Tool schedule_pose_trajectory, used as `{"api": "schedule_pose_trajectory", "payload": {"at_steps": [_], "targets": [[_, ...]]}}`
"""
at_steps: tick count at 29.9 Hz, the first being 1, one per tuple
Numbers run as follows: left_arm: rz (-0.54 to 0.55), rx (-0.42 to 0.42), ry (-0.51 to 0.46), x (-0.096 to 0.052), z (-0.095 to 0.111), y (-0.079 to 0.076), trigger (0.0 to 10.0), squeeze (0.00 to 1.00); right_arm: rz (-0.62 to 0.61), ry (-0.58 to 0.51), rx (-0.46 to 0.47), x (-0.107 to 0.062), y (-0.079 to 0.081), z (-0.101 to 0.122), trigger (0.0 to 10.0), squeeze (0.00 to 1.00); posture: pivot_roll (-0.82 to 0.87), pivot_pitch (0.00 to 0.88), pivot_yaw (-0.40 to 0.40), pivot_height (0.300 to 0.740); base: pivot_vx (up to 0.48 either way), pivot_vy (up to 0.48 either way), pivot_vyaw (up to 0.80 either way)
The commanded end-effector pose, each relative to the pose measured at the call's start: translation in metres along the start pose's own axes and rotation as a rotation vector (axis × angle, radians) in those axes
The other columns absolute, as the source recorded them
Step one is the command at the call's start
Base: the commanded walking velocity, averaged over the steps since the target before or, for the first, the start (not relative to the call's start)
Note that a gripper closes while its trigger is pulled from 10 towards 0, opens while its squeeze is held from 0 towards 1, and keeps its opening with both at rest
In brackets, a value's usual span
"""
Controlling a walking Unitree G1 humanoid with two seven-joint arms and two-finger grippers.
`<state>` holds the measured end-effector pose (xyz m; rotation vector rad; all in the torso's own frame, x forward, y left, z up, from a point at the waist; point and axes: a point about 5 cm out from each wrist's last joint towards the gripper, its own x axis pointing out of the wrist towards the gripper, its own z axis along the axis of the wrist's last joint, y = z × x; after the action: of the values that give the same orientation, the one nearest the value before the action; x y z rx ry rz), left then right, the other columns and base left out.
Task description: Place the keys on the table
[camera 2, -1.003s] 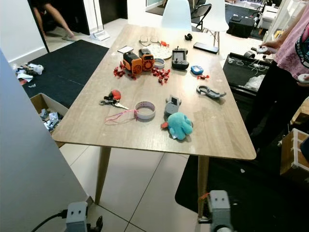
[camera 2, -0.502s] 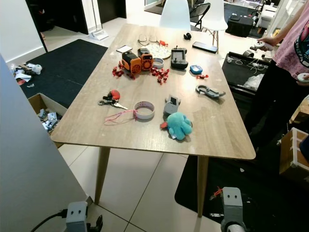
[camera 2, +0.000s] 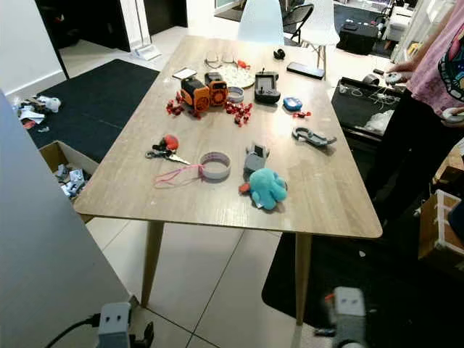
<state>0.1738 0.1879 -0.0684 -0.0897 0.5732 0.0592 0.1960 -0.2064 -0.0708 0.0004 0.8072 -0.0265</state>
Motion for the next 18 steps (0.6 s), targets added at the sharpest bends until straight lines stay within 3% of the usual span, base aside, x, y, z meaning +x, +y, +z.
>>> {"api": "schedule_pose_trajectory", "payload": {"at_steps": [1,7,18], "targets": [[-0.008,-0.004,0.024,-0.0028,-0.0064,-0.0026,10.0,0.0,0.069,0.022,-0.049,-0.0009,0.0168,-0.009,10.0,0.0,0.05,0.082,-0.062,0.74,0.0,0.0,0.0],[-0.01,-0.007,0.026,-0.0027,-0.0068,-0.004,10.0,0.0,0.09,0.033,-0.073,-0.0003,0.0242,-0.01,10.0,0.0,0.05,0.081,-0.068,0.74,0.0,0.0,0.0],[-0.002,-0.011,0.028,-0.0022,-0.0065,-0.0039,10.0,0.0,0.036,0.041,-0.051,-0.0009,0.0143,-0.0106,10.0,0.0,0.06,0.07,-0.074,0.74,0.0,0.0,0.0]]}}
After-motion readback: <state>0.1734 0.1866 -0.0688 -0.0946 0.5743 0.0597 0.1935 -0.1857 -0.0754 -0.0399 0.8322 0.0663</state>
